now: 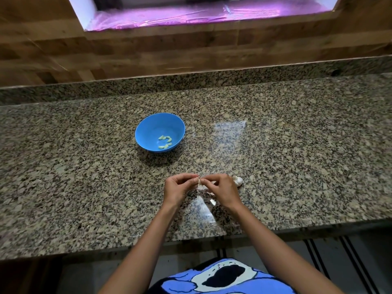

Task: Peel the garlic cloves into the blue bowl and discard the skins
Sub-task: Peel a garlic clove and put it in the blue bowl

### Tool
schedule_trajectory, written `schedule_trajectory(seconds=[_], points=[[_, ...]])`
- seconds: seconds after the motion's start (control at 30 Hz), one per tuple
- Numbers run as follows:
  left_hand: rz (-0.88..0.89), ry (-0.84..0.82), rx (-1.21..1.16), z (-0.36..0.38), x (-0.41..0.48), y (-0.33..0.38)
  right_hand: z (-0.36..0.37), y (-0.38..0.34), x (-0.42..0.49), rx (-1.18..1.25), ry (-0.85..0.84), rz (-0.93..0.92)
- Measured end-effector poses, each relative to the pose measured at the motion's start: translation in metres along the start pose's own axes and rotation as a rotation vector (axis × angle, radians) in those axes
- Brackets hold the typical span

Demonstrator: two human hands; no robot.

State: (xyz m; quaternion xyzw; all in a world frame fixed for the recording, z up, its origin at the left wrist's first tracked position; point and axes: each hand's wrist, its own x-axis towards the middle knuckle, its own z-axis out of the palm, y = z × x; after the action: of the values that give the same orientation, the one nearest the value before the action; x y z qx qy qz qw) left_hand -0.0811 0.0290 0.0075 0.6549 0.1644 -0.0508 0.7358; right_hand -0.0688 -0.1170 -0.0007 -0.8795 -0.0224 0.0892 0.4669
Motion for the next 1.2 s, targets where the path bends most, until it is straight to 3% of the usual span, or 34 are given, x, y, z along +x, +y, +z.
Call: schedule_trajectory(seconds=[0.27,0.7,0.9,1.03,1.2], points=[[0.001,-0.006,0.024,0.000,-0.001,-0.002,-0.007,-0.004,0.004,0.117,-0.109,0.033],[-0.021,-0.020,-0.045,-0.001,-0.006,0.001,-0.010,-0.008,0.003,0.227,-0.107,0.062],[-0.101,0.038,-0.247,0.004,-0.011,0.000,0.000,-0.011,-0.004,0.274,0.040,0.029],[-0.148,0.047,-0.179,0.008,-0.013,0.001,0.005,-0.012,-0.008,0.223,0.111,-0.015],[-0.196,0.021,-0.203,0.002,-0.011,0.000,-0.002,-0.016,-0.011,0.501,0.027,0.127]])
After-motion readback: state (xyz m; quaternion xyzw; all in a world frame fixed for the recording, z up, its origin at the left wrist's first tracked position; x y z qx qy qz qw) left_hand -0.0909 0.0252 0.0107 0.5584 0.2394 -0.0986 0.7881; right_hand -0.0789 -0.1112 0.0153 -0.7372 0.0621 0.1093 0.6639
